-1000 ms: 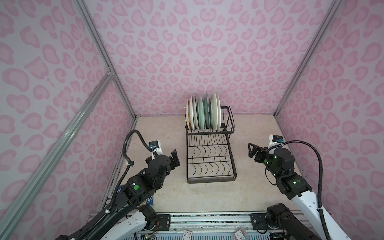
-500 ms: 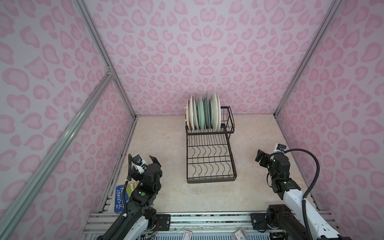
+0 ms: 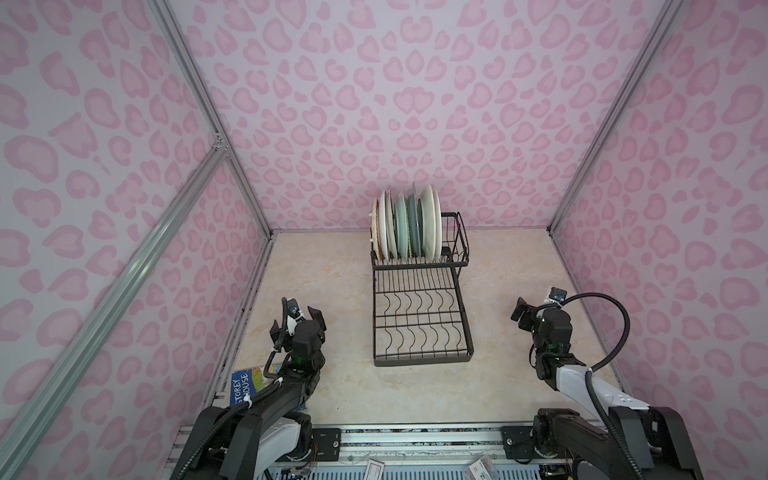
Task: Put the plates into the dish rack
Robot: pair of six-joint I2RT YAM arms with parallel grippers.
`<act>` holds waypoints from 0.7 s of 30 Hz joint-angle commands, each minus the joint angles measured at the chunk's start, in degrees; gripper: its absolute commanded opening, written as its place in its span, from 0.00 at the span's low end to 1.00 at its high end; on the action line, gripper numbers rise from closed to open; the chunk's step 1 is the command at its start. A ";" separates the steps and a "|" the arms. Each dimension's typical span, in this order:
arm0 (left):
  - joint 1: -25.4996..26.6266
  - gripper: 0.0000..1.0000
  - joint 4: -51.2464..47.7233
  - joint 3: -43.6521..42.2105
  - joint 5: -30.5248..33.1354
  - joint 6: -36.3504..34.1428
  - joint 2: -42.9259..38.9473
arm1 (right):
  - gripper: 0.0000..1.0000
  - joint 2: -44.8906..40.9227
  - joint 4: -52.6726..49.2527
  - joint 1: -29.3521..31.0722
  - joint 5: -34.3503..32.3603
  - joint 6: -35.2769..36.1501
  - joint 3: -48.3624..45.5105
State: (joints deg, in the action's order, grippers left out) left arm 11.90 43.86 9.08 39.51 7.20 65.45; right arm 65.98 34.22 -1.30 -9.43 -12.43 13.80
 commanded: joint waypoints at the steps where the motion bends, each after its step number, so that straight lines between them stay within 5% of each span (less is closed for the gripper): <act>1: -1.73 0.97 16.48 -0.62 -6.89 -3.76 3.60 | 0.99 4.21 11.16 -0.27 -2.72 2.74 -0.98; 5: -2.21 0.97 21.10 0.04 -11.37 -7.15 8.04 | 0.99 5.79 11.60 -0.28 -0.29 5.31 0.43; 7: -2.43 0.98 28.99 -1.42 -8.59 -6.90 12.58 | 0.99 6.89 14.86 -0.27 -0.14 5.68 0.08; 9: -2.77 0.98 34.31 -1.39 -7.60 -7.05 16.47 | 0.99 8.64 20.57 -0.28 0.90 6.55 -1.33; 16: -6.34 0.98 33.81 -1.83 -19.27 -5.67 18.30 | 1.00 26.20 46.41 0.93 4.32 10.42 -4.08; 21: -10.67 0.98 23.49 4.10 -22.42 -1.39 19.12 | 1.00 22.48 31.66 1.15 7.86 11.94 0.48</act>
State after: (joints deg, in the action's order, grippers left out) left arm 3.31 71.70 10.02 20.91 2.09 84.25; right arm 87.59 66.57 -0.23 -4.29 -2.39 12.19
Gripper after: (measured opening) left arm 0.977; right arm 0.999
